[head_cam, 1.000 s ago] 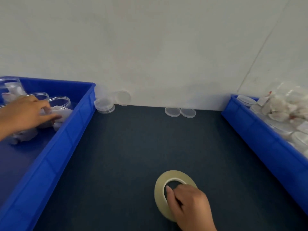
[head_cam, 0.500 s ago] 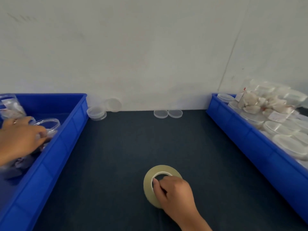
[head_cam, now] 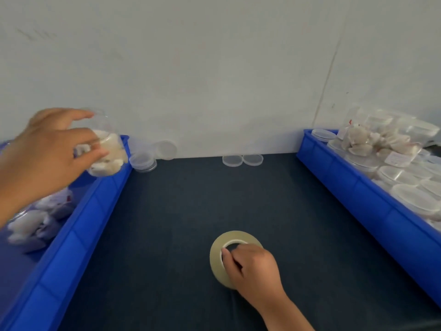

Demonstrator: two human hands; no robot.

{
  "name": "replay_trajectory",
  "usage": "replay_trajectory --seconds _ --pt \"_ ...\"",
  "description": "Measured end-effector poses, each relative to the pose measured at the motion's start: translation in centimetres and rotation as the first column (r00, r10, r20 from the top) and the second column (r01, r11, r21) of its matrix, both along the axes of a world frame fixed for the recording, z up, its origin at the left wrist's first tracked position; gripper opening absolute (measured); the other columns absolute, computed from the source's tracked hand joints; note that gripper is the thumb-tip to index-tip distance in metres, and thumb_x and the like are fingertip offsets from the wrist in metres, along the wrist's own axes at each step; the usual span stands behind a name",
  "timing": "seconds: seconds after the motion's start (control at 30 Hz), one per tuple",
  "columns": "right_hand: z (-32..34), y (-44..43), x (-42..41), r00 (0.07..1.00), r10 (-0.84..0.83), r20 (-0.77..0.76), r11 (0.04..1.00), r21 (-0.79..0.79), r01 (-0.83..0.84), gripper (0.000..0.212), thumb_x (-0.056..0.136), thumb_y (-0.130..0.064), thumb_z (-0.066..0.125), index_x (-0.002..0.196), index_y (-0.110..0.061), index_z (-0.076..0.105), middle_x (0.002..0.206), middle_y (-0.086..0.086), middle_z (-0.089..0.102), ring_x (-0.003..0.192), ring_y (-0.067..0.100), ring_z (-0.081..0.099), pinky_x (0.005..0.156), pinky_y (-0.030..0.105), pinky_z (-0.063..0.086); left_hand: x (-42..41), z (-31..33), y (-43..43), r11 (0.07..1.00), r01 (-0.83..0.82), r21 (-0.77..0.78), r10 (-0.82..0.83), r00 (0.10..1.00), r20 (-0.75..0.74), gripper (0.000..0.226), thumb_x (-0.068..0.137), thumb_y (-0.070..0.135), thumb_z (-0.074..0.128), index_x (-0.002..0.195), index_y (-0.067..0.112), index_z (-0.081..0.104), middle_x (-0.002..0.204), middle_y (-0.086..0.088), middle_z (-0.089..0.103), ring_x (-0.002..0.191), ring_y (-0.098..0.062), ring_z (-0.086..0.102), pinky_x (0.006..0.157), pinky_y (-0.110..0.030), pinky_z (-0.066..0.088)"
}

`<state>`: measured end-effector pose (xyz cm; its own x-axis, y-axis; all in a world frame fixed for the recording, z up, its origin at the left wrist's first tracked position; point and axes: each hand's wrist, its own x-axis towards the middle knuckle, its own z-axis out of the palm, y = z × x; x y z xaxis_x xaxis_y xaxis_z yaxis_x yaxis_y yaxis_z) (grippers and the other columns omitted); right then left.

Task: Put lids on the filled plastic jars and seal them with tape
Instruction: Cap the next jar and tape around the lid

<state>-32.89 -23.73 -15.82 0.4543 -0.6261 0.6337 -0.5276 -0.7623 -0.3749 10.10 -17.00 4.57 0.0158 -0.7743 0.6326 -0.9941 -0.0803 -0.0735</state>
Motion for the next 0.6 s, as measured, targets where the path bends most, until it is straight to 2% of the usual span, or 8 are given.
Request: replay_trajectory --seconds 0.1,0.2,0.27,0.33,0.4,0.47,0.53,0.6 --pt "0.0 0.0 0.0 1.0 0.003 0.022 1.0 0.031 -0.004 0.052 0.1 -0.04 0.058 0.057 -0.024 0.033 0.052 -0.013 0.032 0.048 0.013 0.037 0.04 0.03 0.035 -8.7 0.1 -0.2 0.966 0.247 0.082 -0.24 0.967 -0.086 0.016 0.095 0.054 0.065 0.09 0.04 0.071 0.141 0.027 0.049 0.129 -0.016 0.045 0.107 -0.044 0.039" --pt "0.1 0.1 0.0 0.998 -0.001 0.061 0.997 0.079 -0.004 0.041 0.095 -0.05 0.063 0.063 -0.026 0.055 0.062 -0.017 0.051 0.057 0.007 0.049 0.049 0.028 0.047 -14.9 -3.6 -0.3 0.925 0.259 0.277 -0.192 0.95 -0.248 0.016 0.093 0.052 0.065 0.09 0.038 0.072 0.146 0.017 0.055 0.139 -0.011 0.039 0.11 -0.046 0.044" --pt "0.2 0.4 0.0 0.998 0.0 0.063 0.998 0.064 -0.004 0.04 0.093 -0.065 0.063 0.084 -0.027 0.069 0.083 -0.019 0.065 0.077 0.003 0.061 0.071 0.022 0.054 -18.2 -6.0 0.0 0.88 0.245 0.408 -0.128 0.948 -0.292 0.014 0.095 0.05 0.067 0.094 0.036 0.073 0.151 0.02 0.049 0.146 -0.007 0.031 0.112 -0.044 0.043" --pt "0.5 1.0 0.4 1.0 -0.013 0.012 0.999 0.039 0.013 0.066 0.087 -0.081 0.059 0.115 -0.022 0.072 0.112 -0.016 0.071 0.105 0.004 0.065 0.097 0.019 0.049 -20.0 -8.2 0.1 0.876 0.262 0.405 -0.118 0.93 -0.348 0.016 0.096 0.051 0.067 0.094 0.036 0.072 0.153 0.024 0.046 0.149 -0.003 0.025 0.113 -0.041 0.043" --pt "0.7 1.6 1.1 0.997 -0.028 -0.066 0.999 0.017 0.029 0.099 0.079 -0.088 0.058 0.141 -0.012 0.06 0.132 -0.008 0.068 0.121 0.007 0.063 0.106 0.025 0.046 -20.9 -9.8 0.6 0.89 0.277 0.362 -0.122 0.91 -0.397 0.019 0.094 0.053 0.068 0.091 0.035 0.072 0.152 0.025 0.045 0.149 0.002 0.022 0.113 -0.037 0.044" --pt "1.2 2.1 2.1 0.994 -0.007 -0.106 0.995 0.097 0.017 0.119 0.077 -0.095 0.05 0.158 -0.009 0.036 0.144 -0.004 0.063 0.122 0.01 0.065 0.104 0.028 0.051 -21.6 -10.9 0.9 0.9 0.291 0.325 -0.141 0.899 -0.414 0.02 0.093 0.054 0.069 0.09 0.036 0.073 0.151 0.027 0.046 0.15 0.006 0.019 0.112 -0.033 0.043" --pt "1.4 2.4 3.2 0.996 -0.001 -0.09 0.981 0.192 0.019 0.124 0.075 -0.099 0.045 0.164 -0.019 0.011 0.151 -0.006 0.057 0.12 0.012 0.067 0.1 0.031 0.056 -21.8 -11.7 0.9 0.917 0.297 0.266 -0.158 0.883 -0.442 0.017 0.093 0.053 0.07 0.093 0.037 0.075 0.147 0.03 0.049 0.148 0.01 0.019 0.111 -0.028 0.043" --pt "1.5 2.5 4.0 0.997 -0.034 -0.073 0.976 0.211 0.049 0.123 0.075 -0.095 0.049 0.164 -0.021 0.009 0.148 -0.007 0.06 0.117 0.012 0.069 0.093 0.027 0.056 -21.7 -11.9 0.8 0.917 0.329 0.227 -0.178 0.845 -0.504 0.015 0.09 0.054 0.073 0.098 0.041 0.074 0.143 0.032 0.051 0.148 0.013 0.018 0.113 -0.023 0.037"
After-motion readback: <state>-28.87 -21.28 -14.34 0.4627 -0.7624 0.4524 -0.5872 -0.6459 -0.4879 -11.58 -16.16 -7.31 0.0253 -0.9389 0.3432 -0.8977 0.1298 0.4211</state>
